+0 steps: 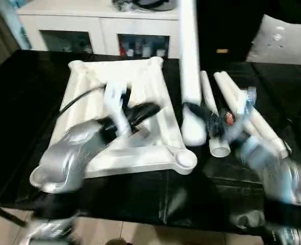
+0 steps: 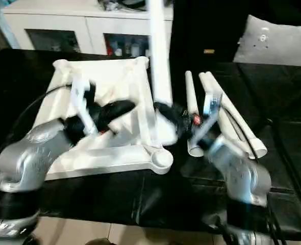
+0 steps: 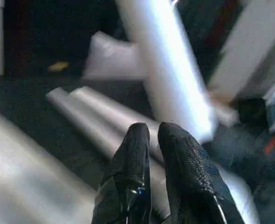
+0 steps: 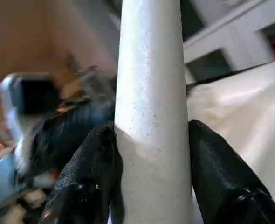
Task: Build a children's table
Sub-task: Pick table leg
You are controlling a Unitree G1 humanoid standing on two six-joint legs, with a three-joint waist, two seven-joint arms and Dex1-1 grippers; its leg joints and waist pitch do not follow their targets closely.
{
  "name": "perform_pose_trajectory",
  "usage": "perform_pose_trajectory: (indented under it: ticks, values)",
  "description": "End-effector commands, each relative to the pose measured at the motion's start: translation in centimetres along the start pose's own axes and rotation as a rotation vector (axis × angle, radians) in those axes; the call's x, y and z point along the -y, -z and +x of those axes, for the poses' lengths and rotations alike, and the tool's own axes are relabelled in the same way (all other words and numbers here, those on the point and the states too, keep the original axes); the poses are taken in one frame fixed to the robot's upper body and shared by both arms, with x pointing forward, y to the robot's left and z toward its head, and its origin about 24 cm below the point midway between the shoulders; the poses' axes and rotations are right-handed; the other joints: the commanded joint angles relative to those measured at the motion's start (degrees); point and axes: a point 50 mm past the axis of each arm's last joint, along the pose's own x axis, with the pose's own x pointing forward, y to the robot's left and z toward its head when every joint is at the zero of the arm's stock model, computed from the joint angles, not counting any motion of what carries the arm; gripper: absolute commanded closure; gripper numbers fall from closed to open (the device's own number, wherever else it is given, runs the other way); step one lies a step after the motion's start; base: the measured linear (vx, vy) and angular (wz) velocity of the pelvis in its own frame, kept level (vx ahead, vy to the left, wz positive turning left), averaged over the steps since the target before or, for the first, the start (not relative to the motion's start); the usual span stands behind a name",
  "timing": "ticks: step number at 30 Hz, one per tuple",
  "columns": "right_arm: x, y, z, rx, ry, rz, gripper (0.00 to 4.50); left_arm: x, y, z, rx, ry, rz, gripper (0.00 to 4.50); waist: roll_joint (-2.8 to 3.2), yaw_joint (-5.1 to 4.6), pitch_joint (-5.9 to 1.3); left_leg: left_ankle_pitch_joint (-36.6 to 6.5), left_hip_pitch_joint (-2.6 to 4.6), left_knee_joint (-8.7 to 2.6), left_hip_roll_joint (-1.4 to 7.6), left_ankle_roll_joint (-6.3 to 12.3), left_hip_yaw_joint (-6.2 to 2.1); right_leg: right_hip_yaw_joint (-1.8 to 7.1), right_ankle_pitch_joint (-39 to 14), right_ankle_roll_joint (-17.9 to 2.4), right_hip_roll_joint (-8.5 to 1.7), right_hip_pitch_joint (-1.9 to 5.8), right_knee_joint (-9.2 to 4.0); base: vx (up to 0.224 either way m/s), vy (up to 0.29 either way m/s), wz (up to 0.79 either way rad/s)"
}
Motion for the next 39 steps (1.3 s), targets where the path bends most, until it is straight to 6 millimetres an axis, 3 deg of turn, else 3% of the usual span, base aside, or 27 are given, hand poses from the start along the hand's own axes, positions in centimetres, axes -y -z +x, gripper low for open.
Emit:
perform_pose_trajectory:
  ticks: [1,5,11,18,21,26,30,32,39]
  values:
    - [-0.8,-0.9,-0.2,0.025,-0.073,-0.026,2.61,0.7,-0.4,-0.1,0.025,0.063,-0.043,3.49,-0.18,0.30,-3.84,2.02,-0.22,-4.07,5.38,5.89,-1.43,2.41,0.67,-18.37,-5.32,3.68,-4.18,0.000,0.000,0.00]
    - [-0.7,-0.9,-0.7,0.026,-0.071,-0.034,2.61,1.2,-0.5,0.2,0.054,0.104,-0.093,3.49,-0.15,0.33,-3.72,1.00,-0.13,-4.24,5.27,4.99,-1.37,2.50,-3.58,-16.66,-5.16,3.47,-4.77,0.000,0.000,0.00]
    - [-1.0,-0.5,-1.1,0.001,-0.088,-0.025,2.61,1.0,-0.5,0.1,0.051,0.091,-0.128,3.49,-0.25,0.61,-3.85,2.63,-0.14,-4.22,5.32,5.35,-1.49,2.42,-2.39,-15.46,-5.12,3.46,-4.69,0.000,0.000,0.00]
    - [-1.3,-0.7,-0.8,0.043,-0.065,-0.073,2.61,1.1,-0.6,0.2,0.060,0.088,-0.148,3.49,-0.20,0.63,-3.82,2.92,-0.14,-4.31,5.45,5.68,-1.55,2.31,-1.92,-15.46,-5.17,3.34,-4.64,0.000,0.000,0.00]
    - [-1.7,-0.2,-0.7,0.015,-0.088,-0.070,2.61,0.8,-0.2,0.1,0.035,0.062,-0.106,3.49,-0.38,0.66,-3.79,3.20,-0.18,-4.33,5.43,5.87,-1.53,2.35,-1.85,-15.12,-5.20,3.40,-4.74,0.000,0.000,0.00]
    - [-1.2,-0.2,-0.8,0.041,-0.051,-0.123,2.61,0.9,-0.3,-0.7,0.028,0.111,0.059,3.49,-0.18,0.58,-3.80,2.62,-0.07,-4.58,5.66,5.64,-1.51,2.38,-3.70,-13.38,-5.32,3.18,-4.84,0.000,0.000,0.00]
    - [-0.8,0.1,-1.6,0.059,-0.017,-0.178,2.61,0.3,1.1,-2.6,-0.090,0.207,0.146,3.49,0.23,0.59,-3.96,3.77,0.23,-4.63,5.63,5.78,-1.47,2.26,-0.52,-13.42,-5.15,2.87,-4.27,0.000,0.000,0.00]
    - [-0.8,0.2,-1.7,0.055,-0.013,-0.188,2.61,0.1,1.1,-2.7,-0.094,0.212,0.139,3.49,0.37,0.50,-4.03,4.31,0.32,-4.48,5.66,5.50,-1.42,2.07,2.22,-14.86,-5.14,2.88,-4.14,0.000,0.000,0.00]
    - [-0.6,1.6,-2.2,-0.020,0.022,-0.371,2.61,-0.6,1.6,-3.1,-0.184,0.296,0.217,3.49,0.48,0.52,-3.94,1.44,0.23,-4.75,5.75,4.33,-1.36,2.11,1.26,-15.10,-5.49,3.21,-4.29,0.000,0.000,0.00]
